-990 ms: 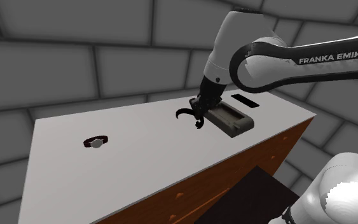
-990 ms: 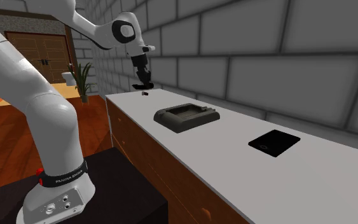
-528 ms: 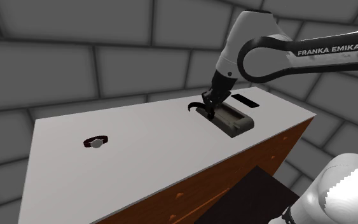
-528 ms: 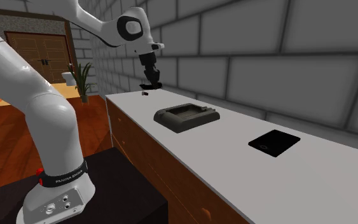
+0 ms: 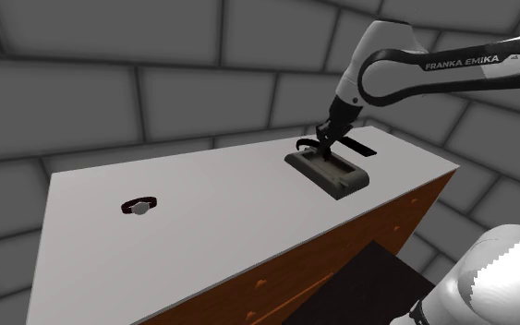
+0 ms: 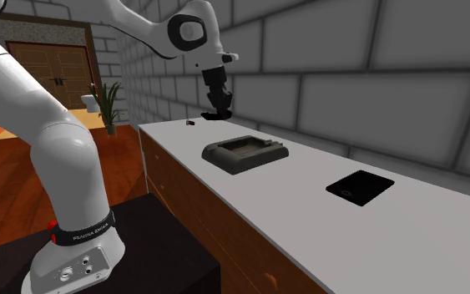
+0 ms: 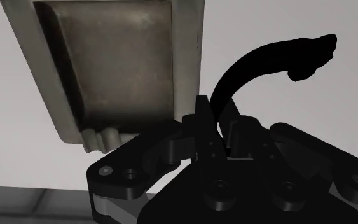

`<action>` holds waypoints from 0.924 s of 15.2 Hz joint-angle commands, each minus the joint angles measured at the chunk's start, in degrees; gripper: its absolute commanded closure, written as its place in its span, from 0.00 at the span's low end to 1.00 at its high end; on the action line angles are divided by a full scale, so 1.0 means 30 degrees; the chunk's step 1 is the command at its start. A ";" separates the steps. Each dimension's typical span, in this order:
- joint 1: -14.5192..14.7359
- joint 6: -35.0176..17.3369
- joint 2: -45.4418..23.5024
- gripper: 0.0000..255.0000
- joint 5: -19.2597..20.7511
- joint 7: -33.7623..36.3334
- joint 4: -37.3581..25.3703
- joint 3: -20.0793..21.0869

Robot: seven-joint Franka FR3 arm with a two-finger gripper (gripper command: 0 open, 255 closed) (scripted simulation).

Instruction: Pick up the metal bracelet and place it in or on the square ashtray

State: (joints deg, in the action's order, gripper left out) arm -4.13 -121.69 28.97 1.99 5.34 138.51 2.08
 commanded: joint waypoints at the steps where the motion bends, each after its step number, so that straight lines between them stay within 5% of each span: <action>1: -0.0318 -0.0061 -0.0165 1.00 0.0171 -0.0939 -0.0140 -0.0722; 9: -0.1514 -0.0293 -0.2192 1.00 0.0488 -0.4926 -0.2074 -0.3762; 14: -0.1526 -0.1627 -0.2477 1.00 0.0499 -0.4943 -0.1024 -0.3834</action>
State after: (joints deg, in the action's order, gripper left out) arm -8.72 -125.83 21.69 3.48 -9.51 134.87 -9.42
